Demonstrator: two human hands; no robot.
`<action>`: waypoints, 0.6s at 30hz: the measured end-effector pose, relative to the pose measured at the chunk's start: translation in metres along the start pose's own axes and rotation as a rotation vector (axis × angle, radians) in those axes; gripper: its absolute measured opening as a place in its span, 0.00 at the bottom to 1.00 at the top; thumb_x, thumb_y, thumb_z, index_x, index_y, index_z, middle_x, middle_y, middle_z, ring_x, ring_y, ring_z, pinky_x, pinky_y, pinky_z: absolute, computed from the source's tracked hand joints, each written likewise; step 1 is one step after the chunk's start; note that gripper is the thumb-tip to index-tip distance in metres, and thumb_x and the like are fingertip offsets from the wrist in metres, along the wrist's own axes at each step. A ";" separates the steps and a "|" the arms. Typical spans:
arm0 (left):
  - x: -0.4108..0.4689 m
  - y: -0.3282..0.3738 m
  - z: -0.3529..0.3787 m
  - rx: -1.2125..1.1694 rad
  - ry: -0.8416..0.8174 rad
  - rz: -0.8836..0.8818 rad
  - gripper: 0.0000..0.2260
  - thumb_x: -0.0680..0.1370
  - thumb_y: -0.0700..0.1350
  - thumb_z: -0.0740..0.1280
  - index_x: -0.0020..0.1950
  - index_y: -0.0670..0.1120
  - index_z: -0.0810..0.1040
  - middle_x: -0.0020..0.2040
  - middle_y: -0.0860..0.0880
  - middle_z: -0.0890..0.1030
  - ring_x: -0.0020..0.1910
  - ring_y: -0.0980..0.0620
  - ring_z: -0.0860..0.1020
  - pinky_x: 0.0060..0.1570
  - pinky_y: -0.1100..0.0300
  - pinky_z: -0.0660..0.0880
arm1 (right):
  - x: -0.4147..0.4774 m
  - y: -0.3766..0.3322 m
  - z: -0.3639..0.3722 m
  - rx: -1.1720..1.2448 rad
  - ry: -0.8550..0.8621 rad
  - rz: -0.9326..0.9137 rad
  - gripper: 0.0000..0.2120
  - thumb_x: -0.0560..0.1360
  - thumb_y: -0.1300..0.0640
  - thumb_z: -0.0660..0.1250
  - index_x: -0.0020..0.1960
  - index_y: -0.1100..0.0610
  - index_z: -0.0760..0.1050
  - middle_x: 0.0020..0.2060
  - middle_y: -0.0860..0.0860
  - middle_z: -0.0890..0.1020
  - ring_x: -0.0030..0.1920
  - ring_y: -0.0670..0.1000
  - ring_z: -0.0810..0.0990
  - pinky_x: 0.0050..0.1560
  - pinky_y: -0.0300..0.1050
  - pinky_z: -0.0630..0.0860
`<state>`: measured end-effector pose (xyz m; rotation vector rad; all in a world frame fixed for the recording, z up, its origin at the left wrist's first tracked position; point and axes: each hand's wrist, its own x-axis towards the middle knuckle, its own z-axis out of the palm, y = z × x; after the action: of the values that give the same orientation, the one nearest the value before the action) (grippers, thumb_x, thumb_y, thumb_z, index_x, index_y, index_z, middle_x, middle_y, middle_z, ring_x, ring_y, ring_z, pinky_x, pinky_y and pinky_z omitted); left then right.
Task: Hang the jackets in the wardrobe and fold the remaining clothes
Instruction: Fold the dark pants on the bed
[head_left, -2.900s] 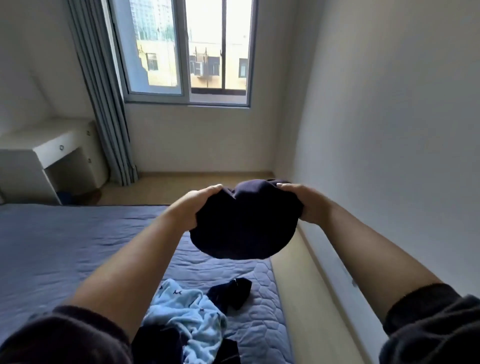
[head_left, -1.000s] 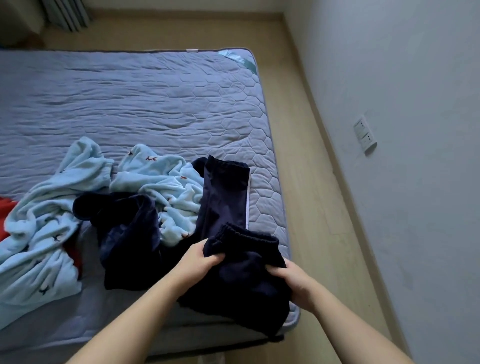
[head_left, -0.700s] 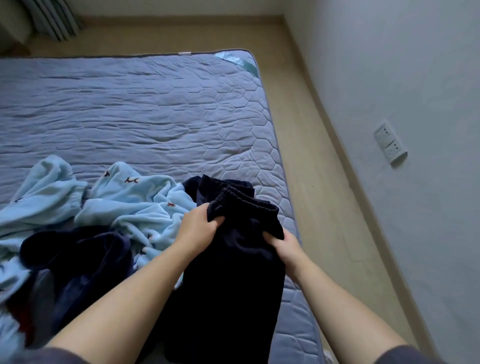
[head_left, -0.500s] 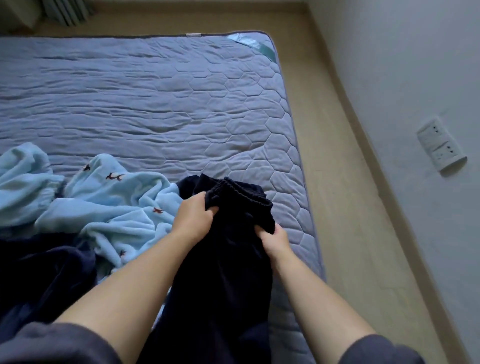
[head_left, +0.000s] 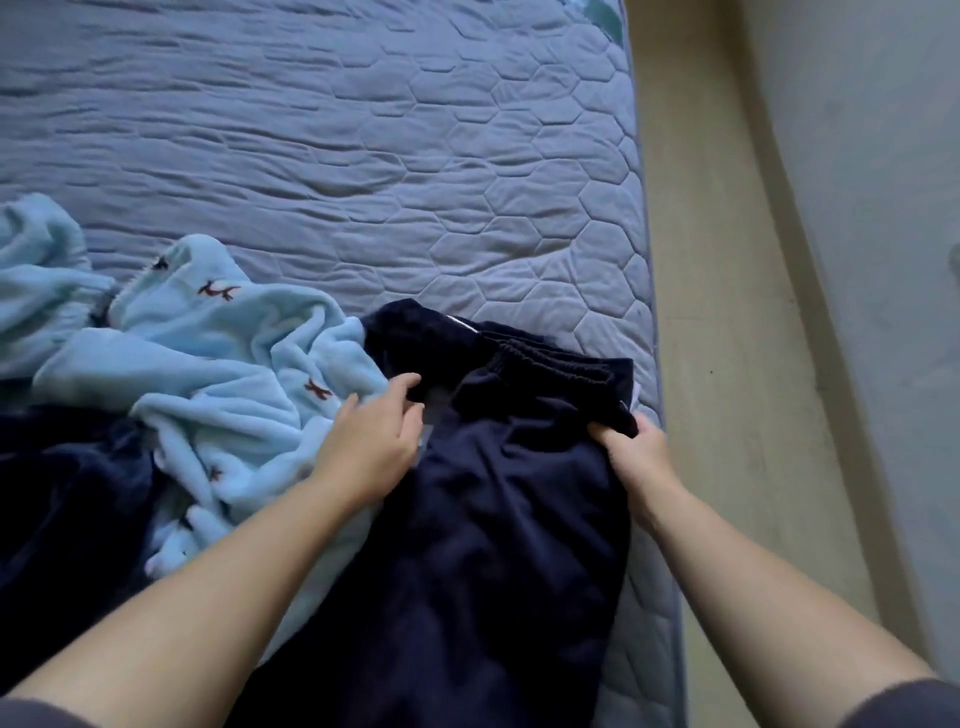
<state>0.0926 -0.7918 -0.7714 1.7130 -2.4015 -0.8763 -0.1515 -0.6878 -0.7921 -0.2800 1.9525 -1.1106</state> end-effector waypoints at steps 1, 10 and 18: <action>-0.008 -0.001 0.007 0.272 -0.039 0.096 0.22 0.78 0.47 0.57 0.73 0.51 0.63 0.68 0.50 0.74 0.69 0.49 0.68 0.72 0.44 0.53 | 0.003 -0.002 -0.012 -0.021 0.018 -0.012 0.06 0.73 0.64 0.70 0.47 0.55 0.76 0.46 0.55 0.81 0.45 0.49 0.76 0.46 0.41 0.72; -0.052 -0.069 0.021 1.000 -0.456 0.142 0.35 0.79 0.63 0.53 0.78 0.50 0.39 0.79 0.42 0.47 0.77 0.44 0.42 0.72 0.47 0.34 | -0.018 0.025 -0.008 -0.011 -0.073 0.096 0.23 0.73 0.56 0.72 0.66 0.53 0.72 0.59 0.51 0.80 0.58 0.51 0.78 0.63 0.49 0.73; -0.093 -0.057 -0.007 0.975 -0.244 0.440 0.23 0.73 0.44 0.52 0.59 0.44 0.81 0.62 0.41 0.78 0.66 0.44 0.74 0.68 0.41 0.64 | -0.045 0.034 0.003 -0.053 -0.030 0.071 0.28 0.75 0.53 0.70 0.72 0.57 0.66 0.64 0.53 0.77 0.61 0.53 0.76 0.65 0.48 0.71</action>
<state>0.1784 -0.7249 -0.7684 1.1157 -3.4890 0.2307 -0.1142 -0.6450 -0.7946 -0.2523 1.9517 -1.0049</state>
